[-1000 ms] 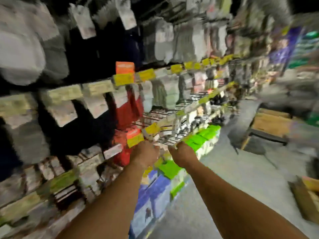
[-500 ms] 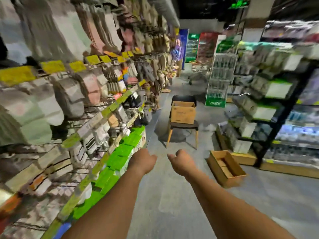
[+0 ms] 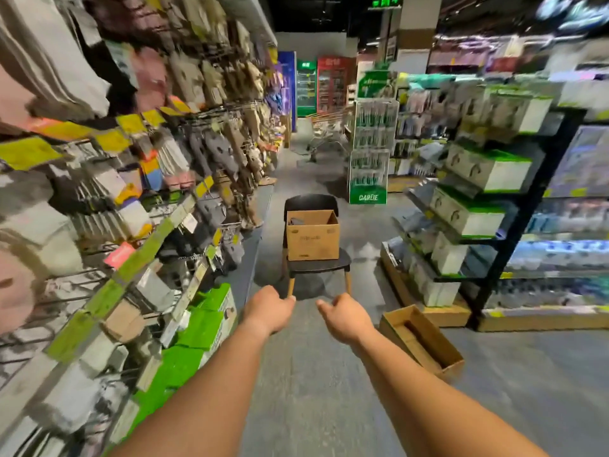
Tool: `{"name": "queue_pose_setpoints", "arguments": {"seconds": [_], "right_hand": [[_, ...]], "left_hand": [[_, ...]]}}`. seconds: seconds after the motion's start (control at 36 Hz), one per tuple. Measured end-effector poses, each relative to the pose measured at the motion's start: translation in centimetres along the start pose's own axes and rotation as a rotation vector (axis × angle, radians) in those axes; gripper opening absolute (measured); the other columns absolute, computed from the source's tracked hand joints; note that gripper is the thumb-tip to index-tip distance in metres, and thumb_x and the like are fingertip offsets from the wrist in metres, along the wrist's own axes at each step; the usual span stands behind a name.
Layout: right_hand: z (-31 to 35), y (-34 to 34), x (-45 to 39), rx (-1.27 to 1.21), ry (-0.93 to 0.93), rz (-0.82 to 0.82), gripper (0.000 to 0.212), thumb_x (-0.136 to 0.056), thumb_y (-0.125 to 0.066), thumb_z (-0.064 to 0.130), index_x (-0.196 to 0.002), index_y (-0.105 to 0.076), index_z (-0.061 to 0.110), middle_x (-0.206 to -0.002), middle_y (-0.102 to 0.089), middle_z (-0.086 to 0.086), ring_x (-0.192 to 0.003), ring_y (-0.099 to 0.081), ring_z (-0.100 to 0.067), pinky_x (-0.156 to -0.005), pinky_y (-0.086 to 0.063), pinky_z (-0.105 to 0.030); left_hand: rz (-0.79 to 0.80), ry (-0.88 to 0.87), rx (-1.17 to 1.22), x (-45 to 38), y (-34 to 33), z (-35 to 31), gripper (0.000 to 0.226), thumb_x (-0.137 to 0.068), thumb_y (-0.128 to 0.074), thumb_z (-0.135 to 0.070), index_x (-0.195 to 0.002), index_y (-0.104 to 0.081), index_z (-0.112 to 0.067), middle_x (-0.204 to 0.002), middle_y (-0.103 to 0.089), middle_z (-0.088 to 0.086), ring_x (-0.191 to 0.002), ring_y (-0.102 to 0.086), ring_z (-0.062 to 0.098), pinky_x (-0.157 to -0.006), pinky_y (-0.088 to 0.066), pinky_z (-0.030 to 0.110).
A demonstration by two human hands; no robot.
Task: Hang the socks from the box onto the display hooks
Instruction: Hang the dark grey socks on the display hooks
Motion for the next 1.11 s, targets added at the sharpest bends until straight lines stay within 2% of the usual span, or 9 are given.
{"name": "queue_pose_setpoints", "arguments": {"seconds": [0.08,0.19,0.33,0.47,0.58,0.67,0.75,0.97,1.11], "right_hand": [[0.4,-0.4,-6.7,-0.029,-0.023,0.010,0.058,-0.097,-0.046,0.052,-0.123,-0.053,0.001,-0.123,-0.064,-0.018,-0.112,-0.060,-0.035,-0.086,-0.047,-0.036],[1.4,-0.1,-16.2,-0.054,-0.040,0.022,0.059,-0.096,-0.046,0.054,-0.121,-0.054,0.002,-0.118,-0.066,-0.017,-0.107,-0.062,-0.035,-0.075,-0.043,-0.033],[4.0,1.6,-27.1,-0.060,-0.041,0.037,0.055,-0.091,-0.047,0.054,-0.119,-0.056,0.008,-0.115,-0.066,-0.012,-0.105,-0.063,-0.033,-0.081,-0.049,-0.035],[6.1,2.4,-37.6,-0.031,-0.046,0.059,0.060,-0.081,-0.043,0.061,-0.118,-0.057,0.016,-0.115,-0.068,-0.010,-0.102,-0.064,-0.032,-0.086,-0.052,-0.038],[8.1,2.9,-45.3,-0.013,-0.038,0.070,0.051,-0.096,-0.047,0.050,-0.129,-0.053,0.012,-0.129,-0.062,-0.011,-0.116,-0.059,-0.033,-0.095,-0.048,-0.038],[9.1,2.1,-51.7,-0.001,-0.034,0.095,0.051,-0.098,-0.046,0.048,-0.134,-0.050,0.013,-0.134,-0.060,-0.009,-0.120,-0.058,-0.031,-0.102,-0.047,-0.041],[10.1,1.0,-58.6,0.021,-0.033,0.123,0.053,-0.099,-0.044,0.049,-0.136,-0.049,0.010,-0.134,-0.060,-0.011,-0.120,-0.059,-0.030,-0.104,-0.047,-0.042],[13.1,-0.2,-74.2,0.126,-0.037,0.155,0.051,-0.103,-0.037,0.046,-0.127,-0.058,0.006,-0.127,-0.064,-0.014,-0.114,-0.061,-0.033,-0.096,-0.049,-0.037],[14.6,-0.6,-82.0,0.166,-0.024,0.211,0.049,-0.106,-0.032,0.040,-0.129,-0.058,0.005,-0.131,-0.061,-0.020,-0.118,-0.057,-0.037,-0.098,-0.047,-0.038]], "left_hand": [[0.011,0.018,-0.006,-6.6,-0.6,-1.1,0.046,-0.094,-0.055,-0.052,-0.101,-0.066,-0.008,-0.109,-0.071,0.017,-0.104,-0.064,0.038,-0.074,-0.042,0.032],[0.040,0.034,0.025,-15.2,-0.7,-3.1,0.038,-0.096,-0.055,-0.048,-0.089,-0.063,-0.011,-0.077,-0.066,0.007,-0.076,-0.062,0.029,-0.065,-0.038,0.030],[0.040,0.073,0.022,-26.6,0.1,-5.5,0.052,-0.095,-0.055,-0.048,-0.110,-0.068,0.000,-0.111,-0.071,0.019,-0.106,-0.065,0.037,-0.074,-0.039,0.030],[0.052,0.069,-0.020,-36.9,1.1,-7.1,0.047,-0.097,-0.053,-0.048,-0.101,-0.069,-0.004,-0.110,-0.071,0.016,-0.105,-0.064,0.036,-0.074,-0.040,0.031],[0.062,0.074,0.007,-45.7,0.9,-7.8,0.046,-0.097,-0.054,-0.046,-0.103,-0.068,-0.003,-0.108,-0.069,0.017,-0.086,-0.057,0.030,-0.071,-0.039,0.031],[0.080,0.070,-0.030,-52.4,0.8,-8.1,0.045,-0.099,-0.052,-0.048,-0.102,-0.067,-0.006,-0.113,-0.069,0.015,-0.101,-0.062,0.032,-0.077,-0.042,0.032],[0.093,0.068,-0.071,-59.4,1.0,-8.3,0.052,-0.099,-0.048,-0.051,-0.113,-0.067,-0.005,-0.123,-0.067,0.015,-0.114,-0.061,0.035,-0.085,-0.045,0.034],[0.178,0.088,-0.113,-76.0,1.2,-8.9,0.052,-0.101,-0.047,-0.049,-0.126,-0.062,-0.006,-0.132,-0.062,0.016,-0.119,-0.059,0.035,-0.081,-0.039,0.031],[0.228,0.119,-0.120,-84.2,0.2,-9.3,0.055,-0.102,-0.044,-0.050,-0.135,-0.056,-0.007,-0.141,-0.056,0.016,-0.127,-0.055,0.035,-0.094,-0.044,0.036]]}}
Point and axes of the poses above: each hand's wrist, its own x-axis away from the middle knuckle, its own y-axis out of the back of the hand, z = x × y, the point moved 1 cm from there along -x, towards the middle knuckle
